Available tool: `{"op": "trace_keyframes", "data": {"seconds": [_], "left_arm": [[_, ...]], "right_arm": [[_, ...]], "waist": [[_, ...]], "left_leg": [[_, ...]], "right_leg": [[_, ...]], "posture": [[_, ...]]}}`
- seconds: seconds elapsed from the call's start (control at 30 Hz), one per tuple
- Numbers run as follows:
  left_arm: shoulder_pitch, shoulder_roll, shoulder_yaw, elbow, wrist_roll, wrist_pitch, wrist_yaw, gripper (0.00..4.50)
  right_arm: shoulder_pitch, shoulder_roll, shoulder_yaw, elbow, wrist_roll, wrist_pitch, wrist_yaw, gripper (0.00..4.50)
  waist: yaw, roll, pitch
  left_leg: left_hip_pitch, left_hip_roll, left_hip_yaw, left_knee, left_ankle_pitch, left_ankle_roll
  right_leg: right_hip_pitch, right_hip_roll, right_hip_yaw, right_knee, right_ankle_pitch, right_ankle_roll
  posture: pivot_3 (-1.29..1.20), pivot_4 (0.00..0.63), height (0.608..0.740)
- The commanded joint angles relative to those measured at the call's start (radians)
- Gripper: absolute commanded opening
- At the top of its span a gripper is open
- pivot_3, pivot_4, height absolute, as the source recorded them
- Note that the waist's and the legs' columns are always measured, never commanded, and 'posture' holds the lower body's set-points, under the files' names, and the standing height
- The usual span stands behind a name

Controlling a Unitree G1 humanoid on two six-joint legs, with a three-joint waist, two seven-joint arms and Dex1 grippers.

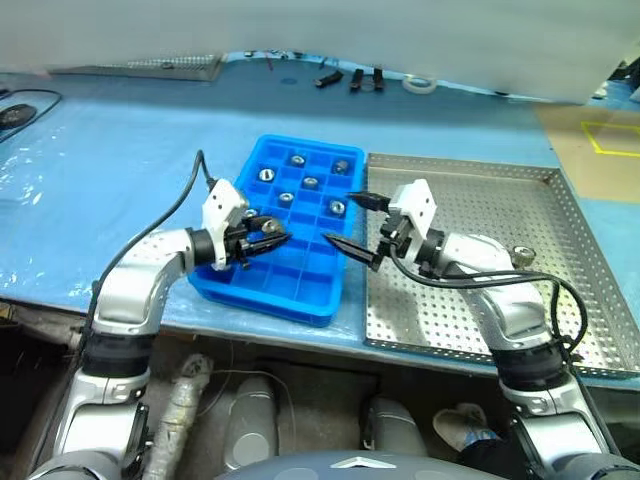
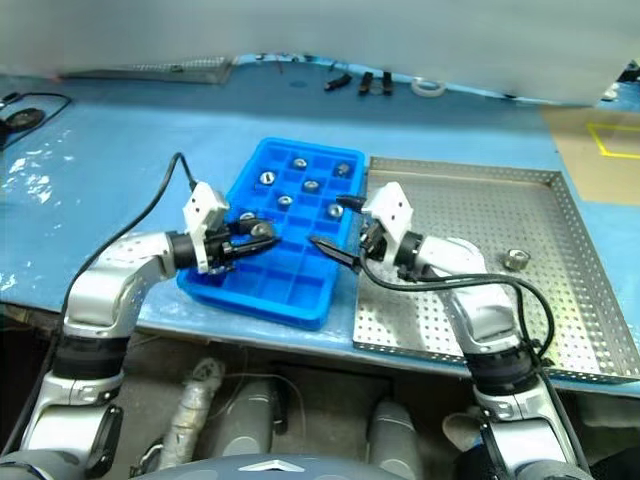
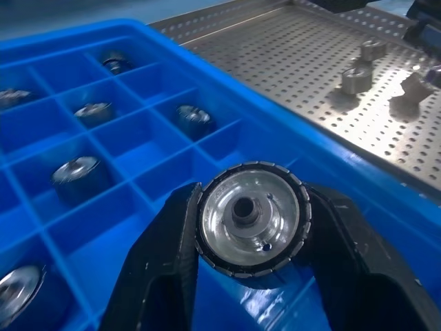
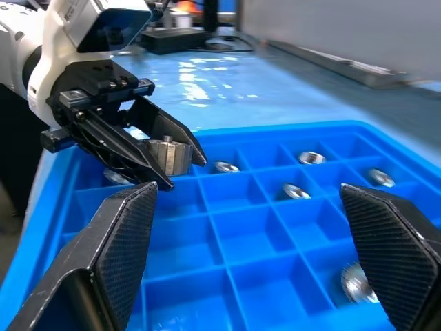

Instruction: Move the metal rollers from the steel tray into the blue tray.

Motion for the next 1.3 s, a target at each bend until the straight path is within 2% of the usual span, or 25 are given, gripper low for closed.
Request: {"op": "trace_keyframes", "data": {"seconds": [0.03, 0.23, 0.5, 0.77, 0.9, 1.03, 1.13, 1.3], "left_arm": [[0.031, -0.001, 0.021, -0.065, 0.003, -0.010, 0.096, 1.85], [0.057, -0.030, -0.023, -0.048, 0.019, -0.025, 0.197, 1.85], [0.055, 0.000, -0.068, 0.049, 0.036, -0.073, 0.200, 1.85], [-0.017, -0.017, -0.078, 0.153, 0.026, -0.140, 0.191, 4.46], [-0.047, -0.012, -0.086, 0.171, 0.008, -0.141, 0.158, 4.46], [-0.085, -0.027, -0.066, 0.128, -0.094, -0.094, 0.087, 4.46], [-0.155, -0.044, -0.080, 0.132, -0.172, -0.061, 0.015, 4.46], [-0.279, -0.087, -0.150, 0.240, -0.193, -0.063, -0.089, 4.46]], "right_arm": [[-0.042, 0.019, 0.012, 0.039, -0.001, -0.053, 0.035, 4.50], [-0.048, 0.033, 0.025, 0.053, -0.002, -0.059, 0.052, 4.50], [-0.010, 0.016, 0.004, -0.006, 0.005, -0.029, 0.018, 4.50], [0.022, 0.004, -0.015, -0.058, 0.009, -0.007, -0.028, 4.50], [0.033, -0.004, -0.029, -0.069, 0.003, 0.002, -0.052, 4.50], [0.066, -0.022, -0.058, -0.101, 0.004, 0.014, -0.081, 4.50], [0.147, -0.059, -0.167, -0.134, 0.011, 0.042, -0.144, 4.50], [0.376, -0.142, -0.377, -0.172, 0.012, 0.045, -0.175, 4.50]], "waist": [[0.019, 0.000, 0.000], [0.041, 0.000, 0.000], [0.047, 0.000, 0.000], [0.043, 0.000, 0.000], [0.036, 0.000, 0.000], [0.021, 0.000, 0.000], [0.019, 0.000, 0.000], [0.013, 0.000, 0.000]], "left_leg": [[0.000, 0.001, -0.001, -0.001, 0.000, -0.001], [-0.002, 0.000, -0.002, -0.001, 0.001, -0.001], [-0.001, 0.001, -0.003, -0.001, 0.002, -0.004], [0.001, 0.001, -0.003, -0.001, 0.003, -0.005], [0.001, 0.001, -0.003, -0.001, 0.003, -0.005], [0.000, 0.000, -0.002, -0.001, 0.003, -0.005], [0.000, 0.000, -0.002, -0.001, 0.003, -0.005], [0.001, -0.002, -0.001, 0.000, 0.003, -0.004]], "right_leg": [[0.000, 0.000, -0.002, 0.000, -0.001, -0.001], [0.000, 0.001, -0.003, 0.000, -0.001, -0.001], [0.000, 0.001, -0.003, 0.001, -0.001, -0.001], [0.000, 0.002, -0.002, 0.002, -0.001, -0.001], [0.001, 0.002, -0.002, 0.002, -0.001, -0.001], [0.000, 0.002, -0.002, 0.002, -0.001, -0.001], [0.000, 0.002, -0.002, 0.002, -0.001, -0.001], [0.003, 0.000, 0.001, 0.001, -0.001, -0.001]], "posture": [[0.29, 0.150, 0.740], [0.30, 0.150, 0.740], [0.23, 0.150, 0.740], [0.16, 0.150, 0.740], [0.10, 0.150, 0.740], [0.02, 0.150, 0.740], [-0.03, 0.150, 0.740], [-0.13, 0.150, 0.740]]}}
